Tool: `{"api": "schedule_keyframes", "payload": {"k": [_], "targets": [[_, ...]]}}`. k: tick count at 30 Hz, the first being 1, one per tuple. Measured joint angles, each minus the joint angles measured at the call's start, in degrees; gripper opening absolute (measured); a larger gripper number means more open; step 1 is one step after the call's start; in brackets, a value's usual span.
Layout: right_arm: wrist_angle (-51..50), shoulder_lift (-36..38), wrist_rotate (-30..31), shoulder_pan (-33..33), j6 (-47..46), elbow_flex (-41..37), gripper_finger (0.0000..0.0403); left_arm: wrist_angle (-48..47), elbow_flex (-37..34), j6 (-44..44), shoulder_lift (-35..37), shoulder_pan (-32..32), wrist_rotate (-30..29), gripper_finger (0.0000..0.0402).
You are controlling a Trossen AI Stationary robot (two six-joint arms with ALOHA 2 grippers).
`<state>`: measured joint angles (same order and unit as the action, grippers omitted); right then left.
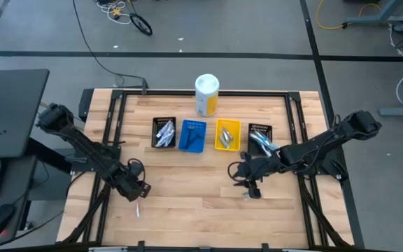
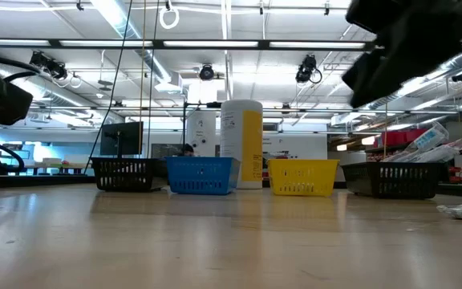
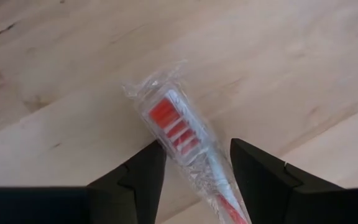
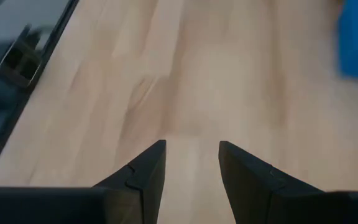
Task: Pick & Place Travel size toiletries
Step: Put the nail cutter into the yellow bin
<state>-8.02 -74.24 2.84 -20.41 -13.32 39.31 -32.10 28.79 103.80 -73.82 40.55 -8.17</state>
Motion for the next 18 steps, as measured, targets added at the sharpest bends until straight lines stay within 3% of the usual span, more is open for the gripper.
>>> {"api": "schedule_keyframes", "payload": {"k": [4, 7, 13, 18], "targets": [[-8.9, 0.1, -6.3, -2.5, -8.3, 0.0, 0.0158, -0.2, 0.7, -1.7, -0.1, 0.0, -1.5, 0.0205], [-16.0, -0.2, -7.5, -6.3, -15.4, 0.0, 0.0158, -0.3, 1.3, -3.9, -0.2, 0.0, -4.7, 0.0213], [-18.8, -4.9, -0.3, -13.5, -16.3, 0.0, 0.0158, -0.6, 3.1, -12.0, -0.3, -0.6, -14.7, 0.0218], [-18.5, -8.9, 2.8, -13.9, -16.4, 0.0, 0.0158, -0.5, 4.4, -15.7, -0.2, -2.5, -13.9, 0.0218]]}}
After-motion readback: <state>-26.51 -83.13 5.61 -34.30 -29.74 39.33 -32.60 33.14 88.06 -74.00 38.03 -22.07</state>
